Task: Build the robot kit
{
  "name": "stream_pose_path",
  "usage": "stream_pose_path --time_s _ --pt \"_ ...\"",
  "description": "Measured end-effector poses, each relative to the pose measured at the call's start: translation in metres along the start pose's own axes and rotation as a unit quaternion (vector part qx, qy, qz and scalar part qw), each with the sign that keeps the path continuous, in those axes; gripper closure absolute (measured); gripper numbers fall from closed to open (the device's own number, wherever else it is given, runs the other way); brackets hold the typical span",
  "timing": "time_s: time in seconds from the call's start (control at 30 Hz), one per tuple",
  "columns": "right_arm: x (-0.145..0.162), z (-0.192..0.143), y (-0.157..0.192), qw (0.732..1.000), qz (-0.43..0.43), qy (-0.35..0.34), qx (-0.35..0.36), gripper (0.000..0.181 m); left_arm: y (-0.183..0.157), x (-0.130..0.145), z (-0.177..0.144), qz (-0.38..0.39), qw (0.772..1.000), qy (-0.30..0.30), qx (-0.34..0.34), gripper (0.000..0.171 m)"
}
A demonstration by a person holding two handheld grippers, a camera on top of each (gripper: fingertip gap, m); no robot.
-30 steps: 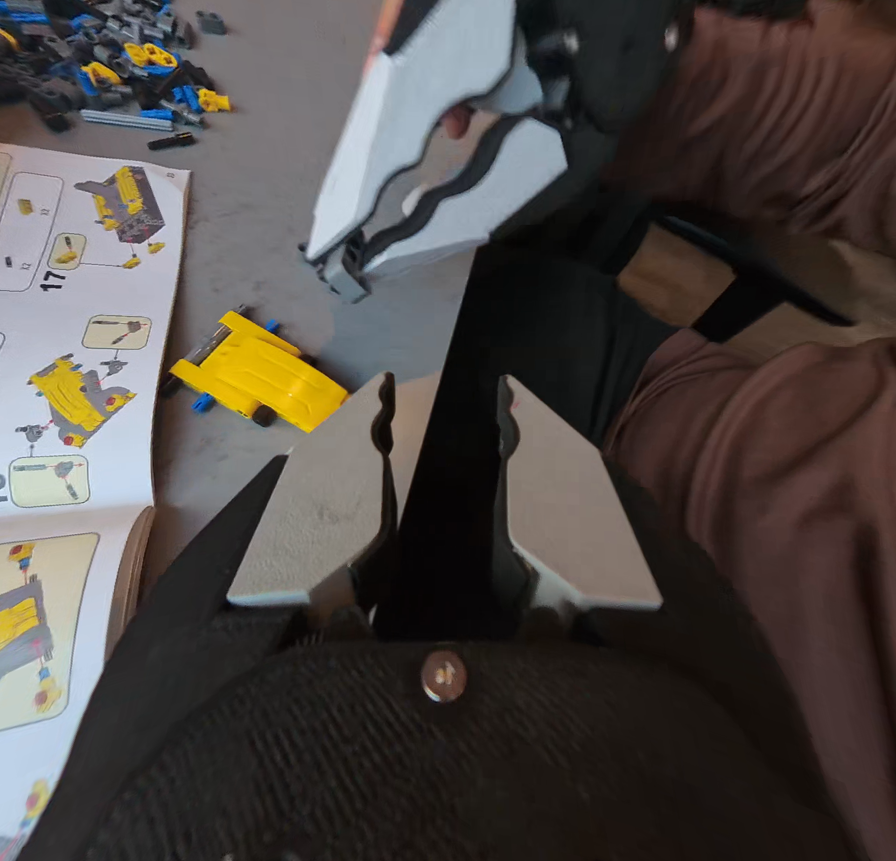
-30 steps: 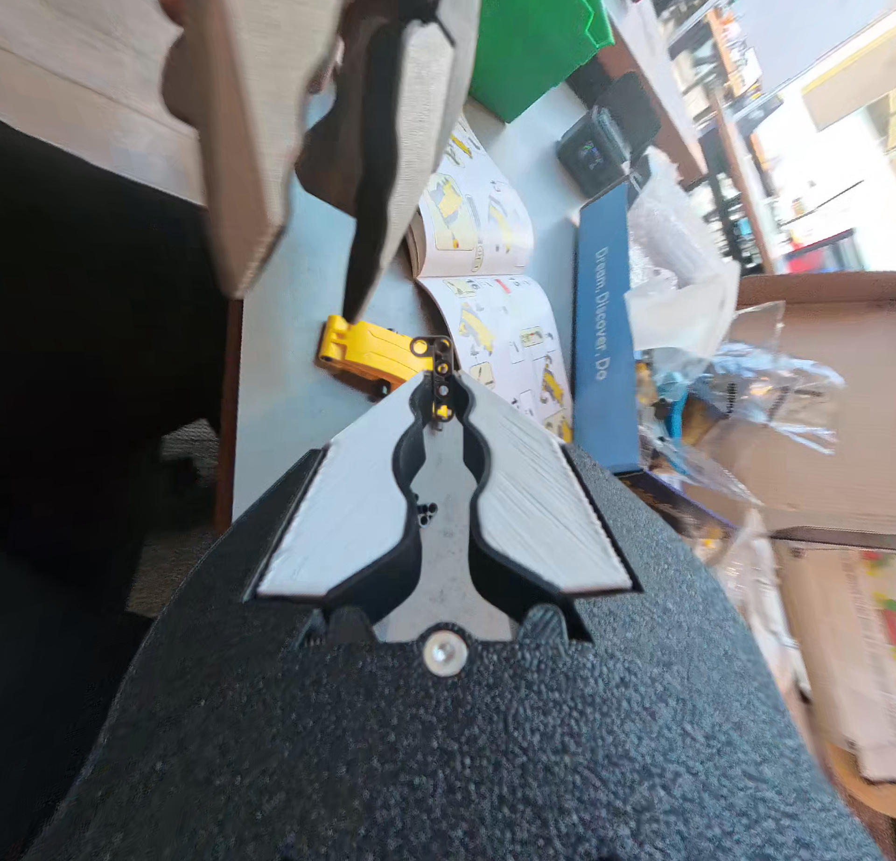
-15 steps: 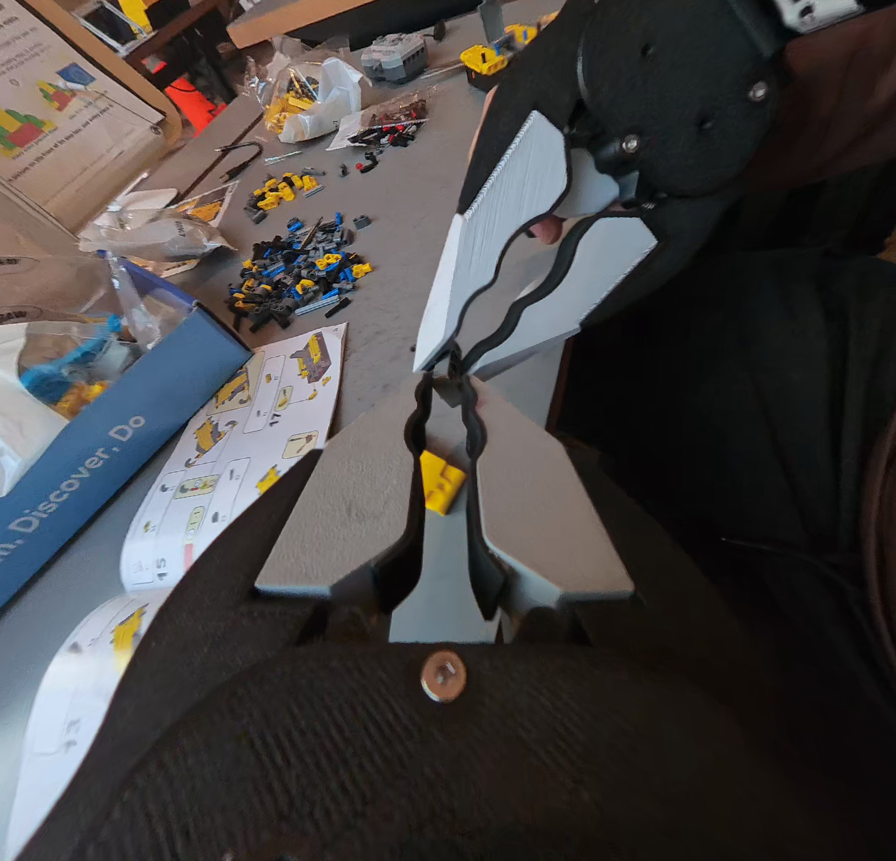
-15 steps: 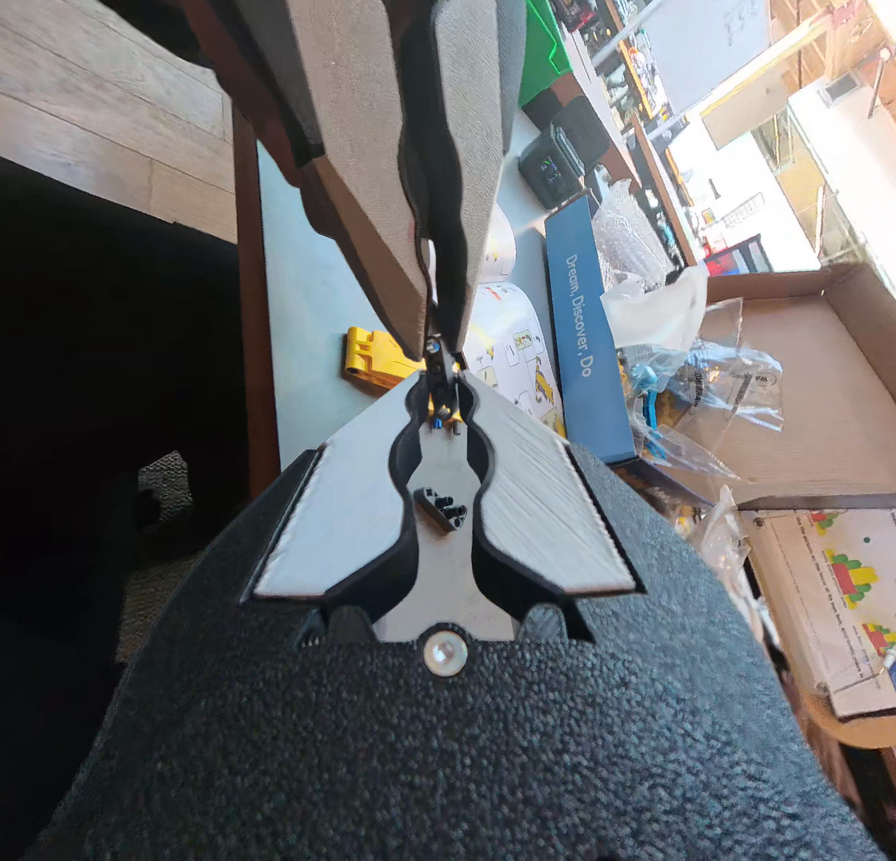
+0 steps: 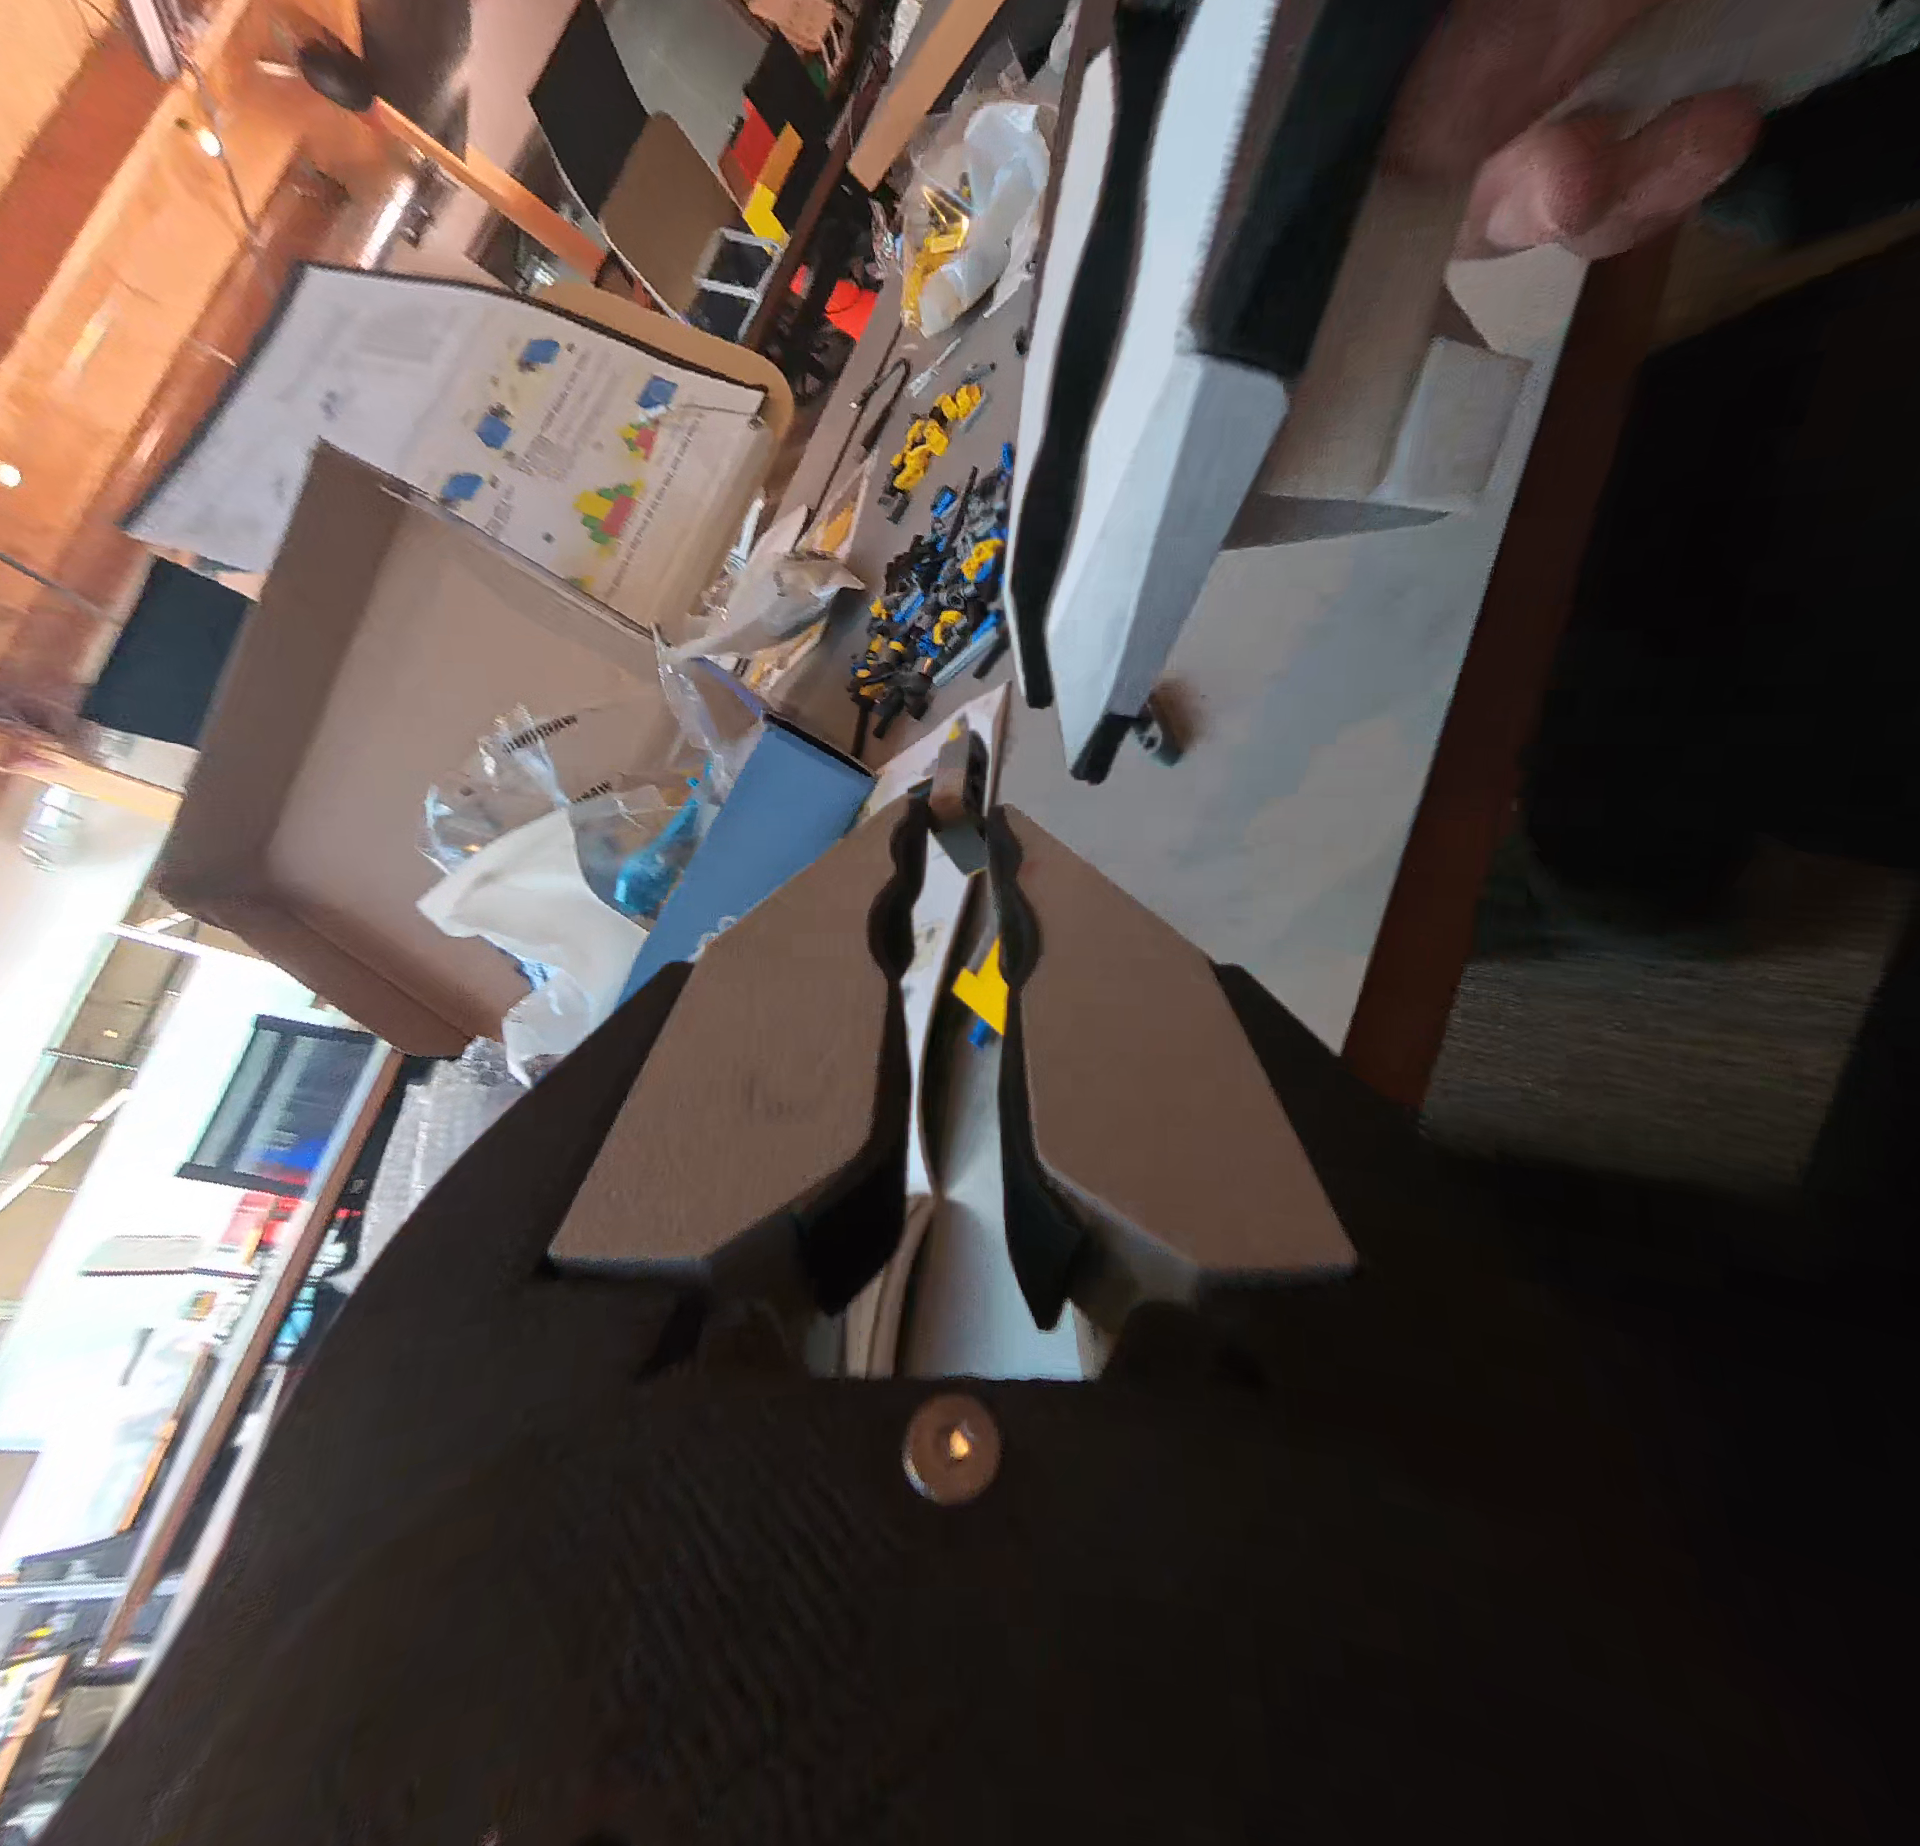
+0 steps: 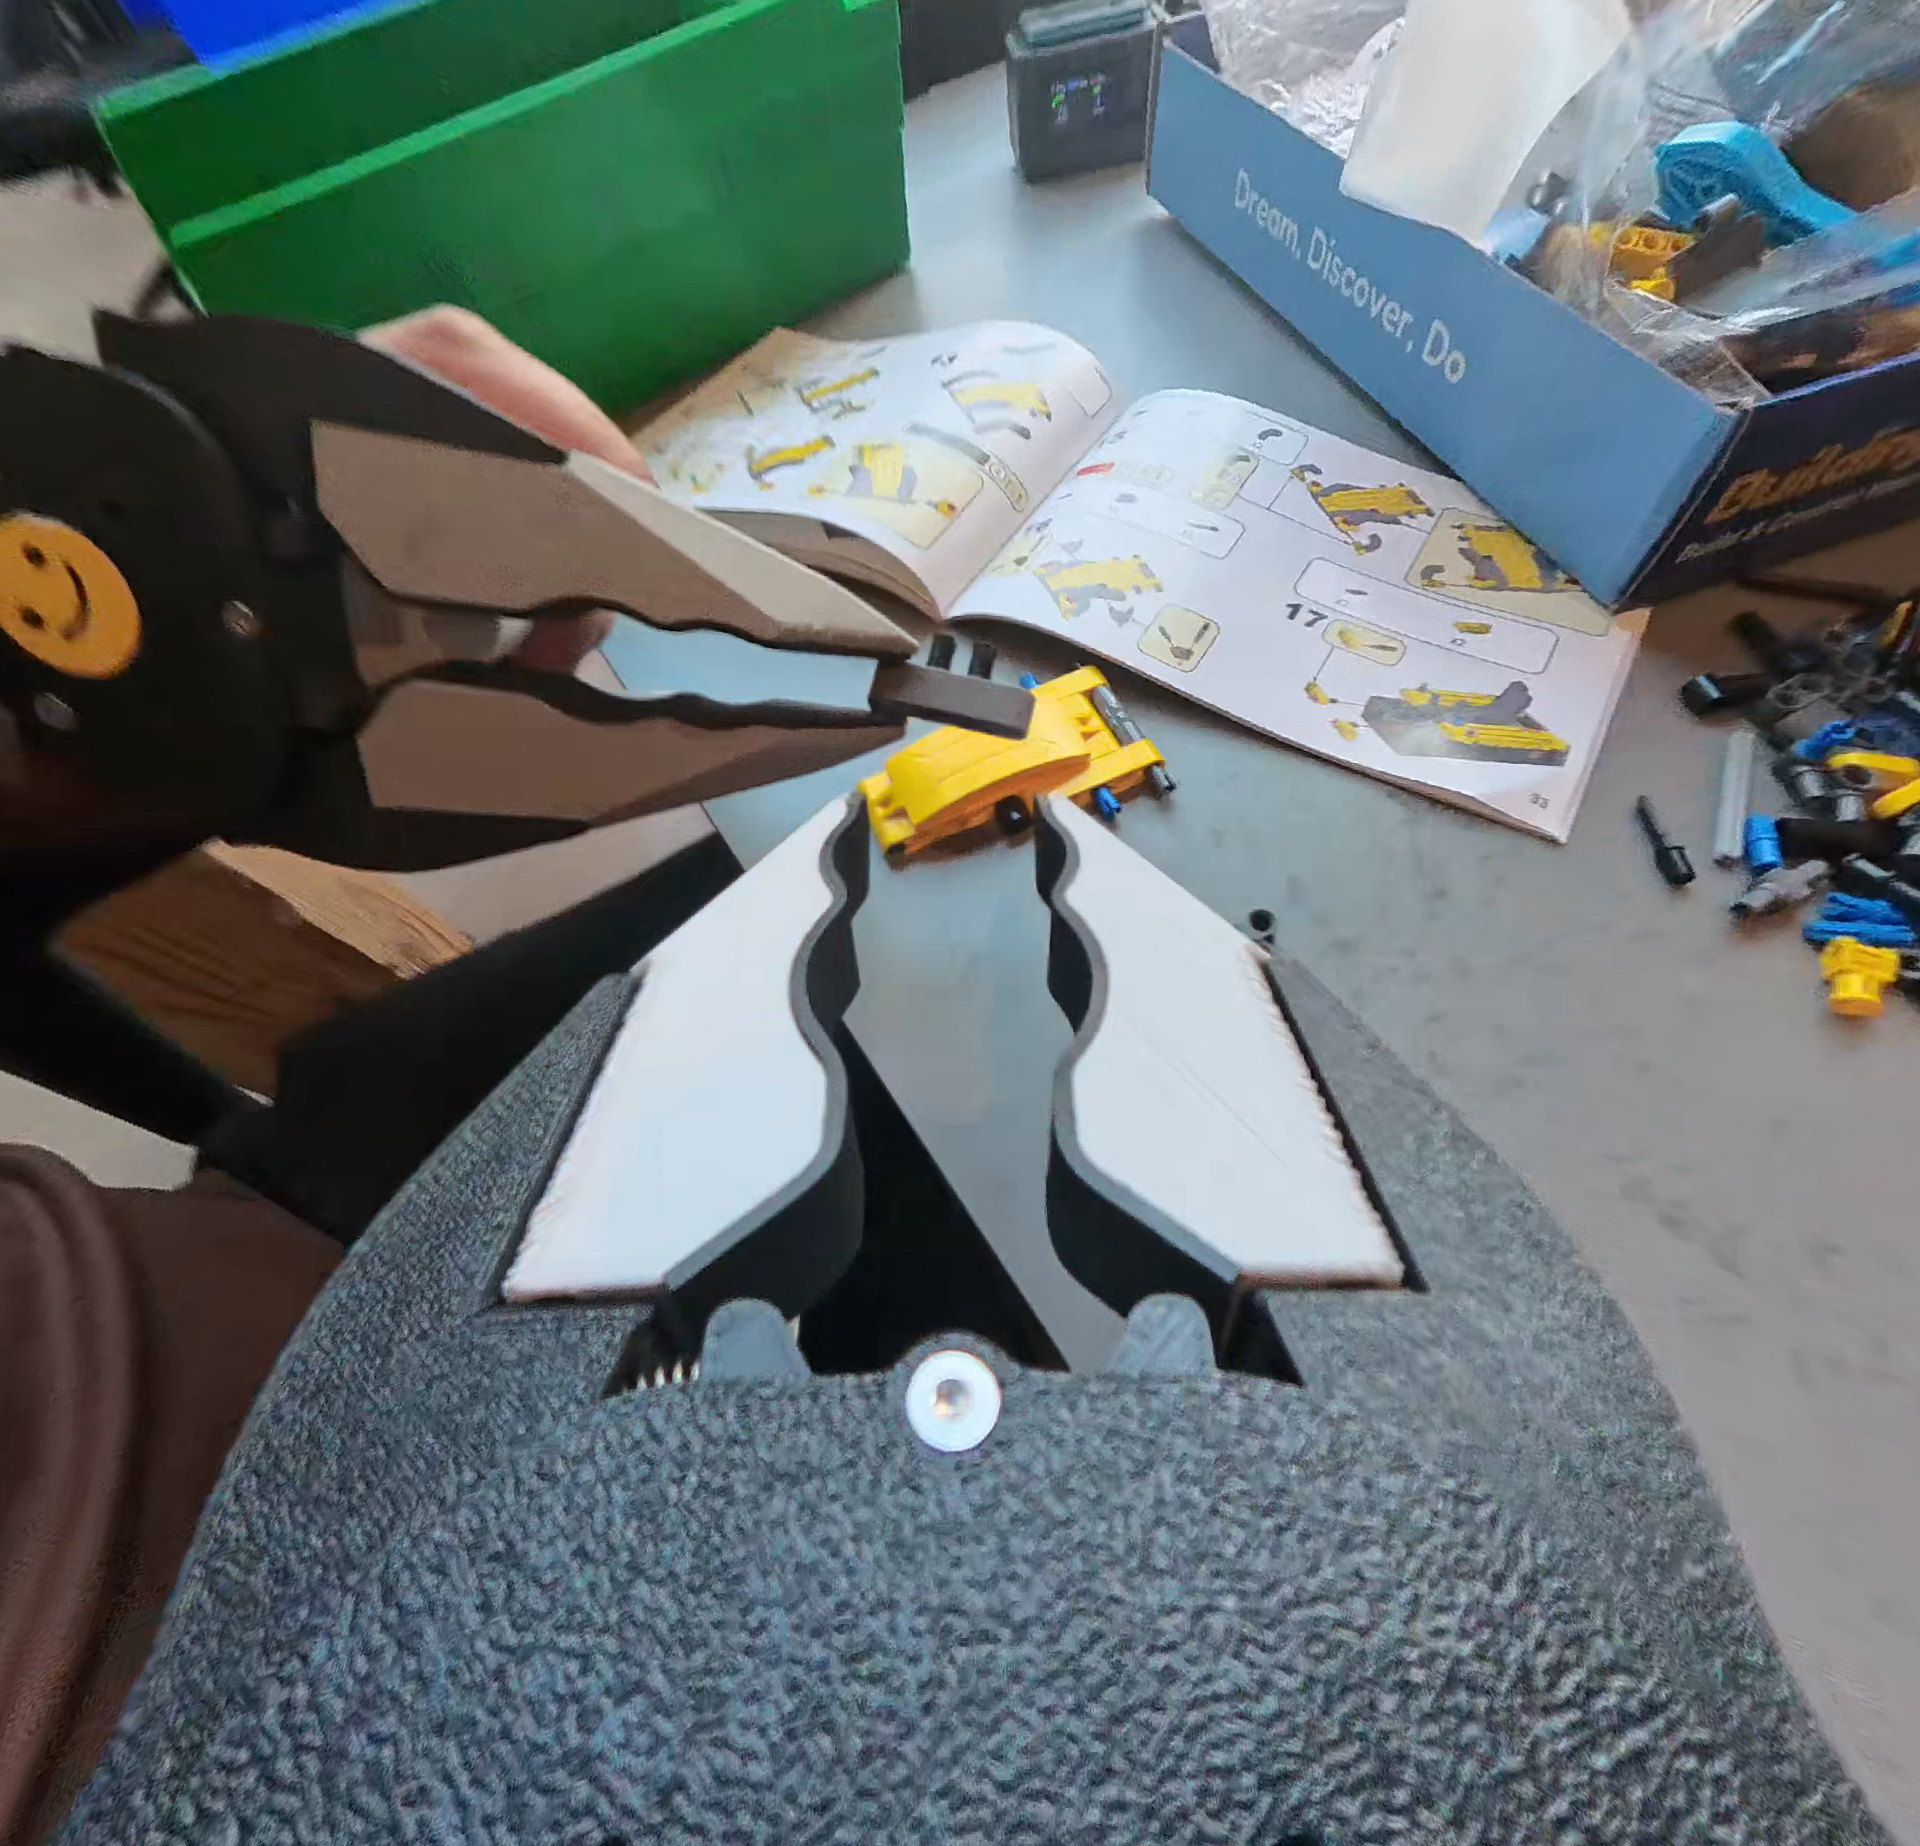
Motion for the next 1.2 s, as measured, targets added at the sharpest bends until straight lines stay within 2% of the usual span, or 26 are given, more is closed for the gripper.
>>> stream_pose_path --time_s 0.17,0.47,0.67,0.8,0.97,1.1,1.17,1.2 --pt "-0.014 -0.006 0.0 0.997 0.048 -0.047 -0.028 0.146 0.0 -0.006 -0.003 0.03 0.999 -0.008 -0.023 0.164" --pt "-0.014 0.001 0.006 0.996 0.07 -0.039 -0.049 0.146 -0.005 -0.016 -0.004 0.065 0.997 -0.017 -0.039 0.167" --pt "-0.009 0.003 0.002 0.998 0.038 -0.023 -0.053 0.151 -0.01 -0.015 -0.001 0.028 0.999 -0.03 -0.009 0.166" --pt "-0.004 0.003 0.0 0.999 0.005 0.0 -0.049 0.151 -0.016 -0.013 0.002 -0.007 0.999 -0.04 0.018 0.166" --pt "0.006 0.006 -0.01 0.996 -0.072 0.044 -0.001 0.151 -0.025 -0.012 0.004 -0.046 0.995 -0.051 0.066 0.161" --pt "0.029 0.007 -0.012 0.982 -0.129 0.139 0.008 0.151 -0.026 -0.019 -0.009 -0.104 0.978 -0.105 0.145 0.144" --pt "0.04 0.009 -0.01 0.972 -0.146 0.182 0.0 0.151 -0.017 -0.007 -0.011 -0.13 0.97 -0.076 0.189 0.142" --pt "0.04 0.011 -0.007 0.971 -0.147 0.19 -0.008 0.151 -0.011 0.001 -0.01 -0.135 0.968 -0.056 0.205 0.135"
Point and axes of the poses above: each gripper's, where its closed fingertips meet, z out along the fingers, x out of its underside, y = z × x across the jaws, the point moved 2 cm from there along -z, back along the fingers, and after that the axes turned 5 degrees about x, right-handed, at the moved point
